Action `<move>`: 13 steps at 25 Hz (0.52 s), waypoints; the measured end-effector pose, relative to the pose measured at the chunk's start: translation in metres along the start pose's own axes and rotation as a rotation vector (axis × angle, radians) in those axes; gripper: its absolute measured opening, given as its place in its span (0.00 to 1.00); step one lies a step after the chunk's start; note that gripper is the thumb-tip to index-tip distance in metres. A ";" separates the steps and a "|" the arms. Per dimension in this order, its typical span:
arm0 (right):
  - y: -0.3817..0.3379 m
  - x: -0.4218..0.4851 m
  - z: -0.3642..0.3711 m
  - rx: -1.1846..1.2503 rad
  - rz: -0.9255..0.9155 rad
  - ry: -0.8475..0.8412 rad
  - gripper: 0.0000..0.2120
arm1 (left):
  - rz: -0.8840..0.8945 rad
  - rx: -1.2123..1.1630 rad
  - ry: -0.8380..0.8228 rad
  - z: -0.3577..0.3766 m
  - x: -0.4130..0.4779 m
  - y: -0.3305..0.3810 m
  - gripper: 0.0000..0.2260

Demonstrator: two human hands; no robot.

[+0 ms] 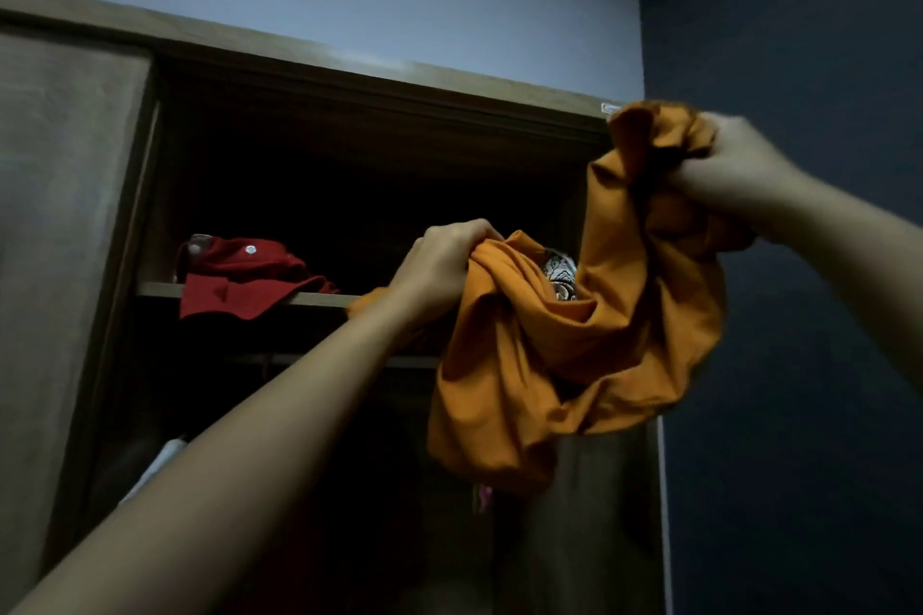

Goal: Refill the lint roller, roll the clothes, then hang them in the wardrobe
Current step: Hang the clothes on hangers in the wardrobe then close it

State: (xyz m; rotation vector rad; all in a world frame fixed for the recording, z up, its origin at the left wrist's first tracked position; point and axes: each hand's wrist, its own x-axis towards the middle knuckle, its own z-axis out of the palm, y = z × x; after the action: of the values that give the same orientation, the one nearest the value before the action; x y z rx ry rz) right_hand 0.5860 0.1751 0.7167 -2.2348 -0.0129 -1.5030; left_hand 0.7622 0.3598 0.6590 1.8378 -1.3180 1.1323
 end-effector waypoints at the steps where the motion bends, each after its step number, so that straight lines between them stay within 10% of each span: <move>1: 0.007 -0.003 0.002 -0.007 0.017 -0.041 0.02 | -0.066 -0.078 -0.017 -0.003 -0.003 0.003 0.10; 13: 0.042 -0.073 0.114 -0.041 0.134 -0.473 0.17 | -0.751 -0.295 -0.240 -0.032 -0.089 -0.031 0.02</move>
State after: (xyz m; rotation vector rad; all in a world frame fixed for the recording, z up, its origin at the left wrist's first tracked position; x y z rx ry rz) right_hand 0.6671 0.1963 0.6025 -2.5165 0.0218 -0.8887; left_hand 0.7693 0.4349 0.5941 2.0075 -0.7278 0.3126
